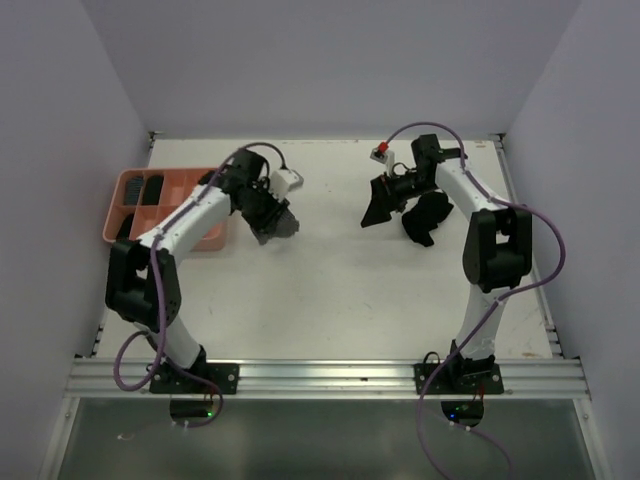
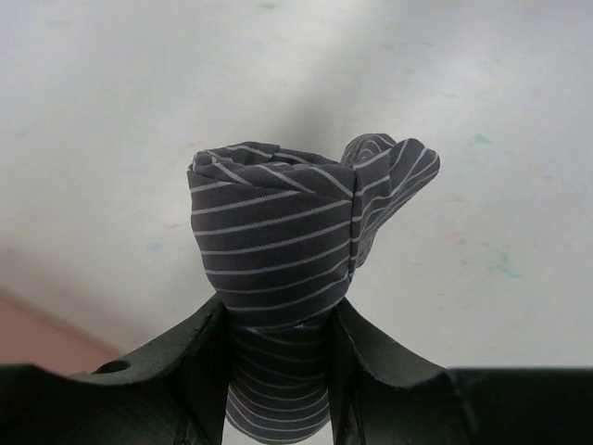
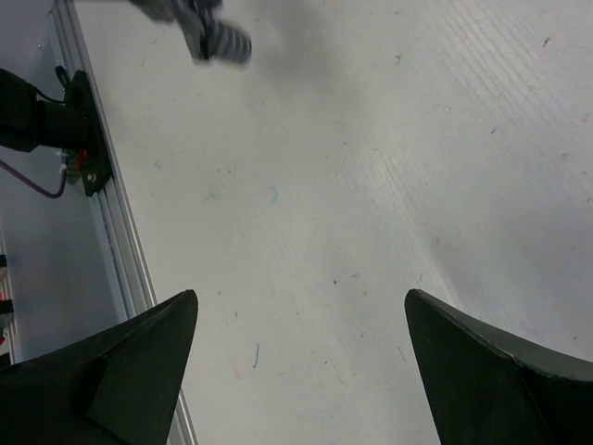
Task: Roll the underwear
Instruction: Place the rolled underwear into the container
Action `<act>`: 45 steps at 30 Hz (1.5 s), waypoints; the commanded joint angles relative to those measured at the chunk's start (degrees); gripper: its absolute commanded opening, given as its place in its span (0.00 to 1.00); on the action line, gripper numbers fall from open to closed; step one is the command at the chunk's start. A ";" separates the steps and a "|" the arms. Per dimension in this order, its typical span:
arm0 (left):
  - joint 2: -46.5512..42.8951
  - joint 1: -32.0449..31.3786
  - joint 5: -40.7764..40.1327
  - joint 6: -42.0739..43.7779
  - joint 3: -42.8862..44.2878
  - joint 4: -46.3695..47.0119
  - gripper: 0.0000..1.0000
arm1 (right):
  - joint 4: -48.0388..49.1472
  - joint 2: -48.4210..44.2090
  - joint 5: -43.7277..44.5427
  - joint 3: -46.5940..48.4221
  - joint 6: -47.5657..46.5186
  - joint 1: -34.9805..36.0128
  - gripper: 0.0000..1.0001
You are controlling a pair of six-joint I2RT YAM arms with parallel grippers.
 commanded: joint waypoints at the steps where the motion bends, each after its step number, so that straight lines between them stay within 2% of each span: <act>1: -5.27 8.50 -6.73 -3.47 8.55 -4.82 0.00 | 1.74 -2.48 -1.07 -2.14 -0.65 -0.03 0.99; 6: -5.36 23.44 -12.96 -2.34 16.83 -6.41 0.00 | 2.27 -2.40 -1.51 -3.46 -1.01 -0.03 0.99; 7: -5.19 28.24 -13.85 -2.07 18.23 -5.97 0.00 | 2.36 -2.40 -1.51 -3.64 -1.01 -0.03 0.99; 11: -1.51 37.23 -15.18 -1.37 24.12 -4.92 0.00 | 3.32 -2.22 -2.30 -4.08 -0.40 -0.03 0.99; 13: -0.01 39.00 -15.35 -1.28 27.03 -3.95 0.00 | 3.94 -2.05 -2.65 -4.43 0.04 -0.03 0.99; 17: 4.46 42.52 -21.58 -2.85 29.23 -0.35 0.00 | 4.29 -1.96 -2.92 -5.30 0.13 0.06 0.99; 21: 7.91 43.58 -28.35 -4.26 30.29 3.51 0.00 | 4.91 -2.14 -2.66 -6.10 0.05 -0.03 0.99; 25: 10.54 43.32 -28.62 -6.02 30.29 5.72 0.00 | 4.91 -0.73 -1.69 -5.75 -0.13 -0.11 0.99; 33: 14.24 37.88 -35.91 -8.40 26.34 11.16 0.00 | 6.49 0.77 -2.74 -6.01 0.93 -0.29 0.99; 45: 21.09 32.60 -37.06 -13.14 24.75 11.17 0.00 | 6.49 1.56 -3.18 -7.51 0.13 -0.82 0.99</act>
